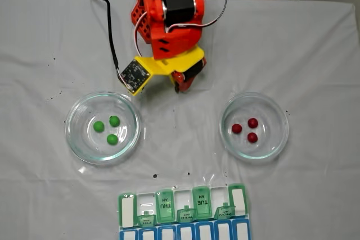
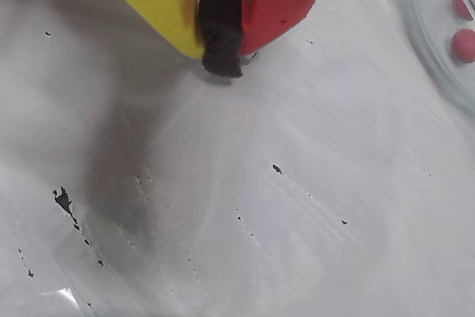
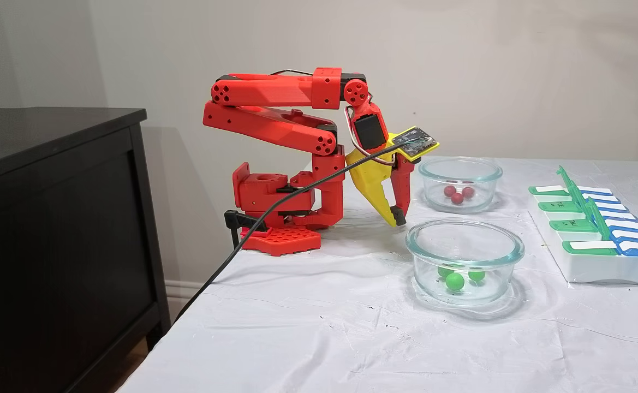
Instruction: Sort medicines into box.
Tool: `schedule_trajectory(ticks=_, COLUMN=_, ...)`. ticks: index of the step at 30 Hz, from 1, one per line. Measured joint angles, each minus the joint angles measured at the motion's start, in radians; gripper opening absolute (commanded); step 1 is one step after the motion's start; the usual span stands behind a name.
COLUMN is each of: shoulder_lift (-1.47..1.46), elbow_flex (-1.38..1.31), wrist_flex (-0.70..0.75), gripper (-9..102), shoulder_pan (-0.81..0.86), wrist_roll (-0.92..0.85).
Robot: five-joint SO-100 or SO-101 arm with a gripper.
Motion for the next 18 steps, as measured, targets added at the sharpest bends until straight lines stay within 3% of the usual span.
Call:
schedule_trajectory(ticks=12, shoulder_lift=-0.1, elbow_flex=-0.377, wrist_flex=-0.043, gripper=0, shoulder_pan=-0.299, wrist_roll=0.167)
schedule_trajectory(ticks=18, shoulder_lift=-0.221, elbow_flex=-0.538, wrist_flex=-0.015, gripper=0, shoulder_pan=-0.364, wrist_roll=0.213)
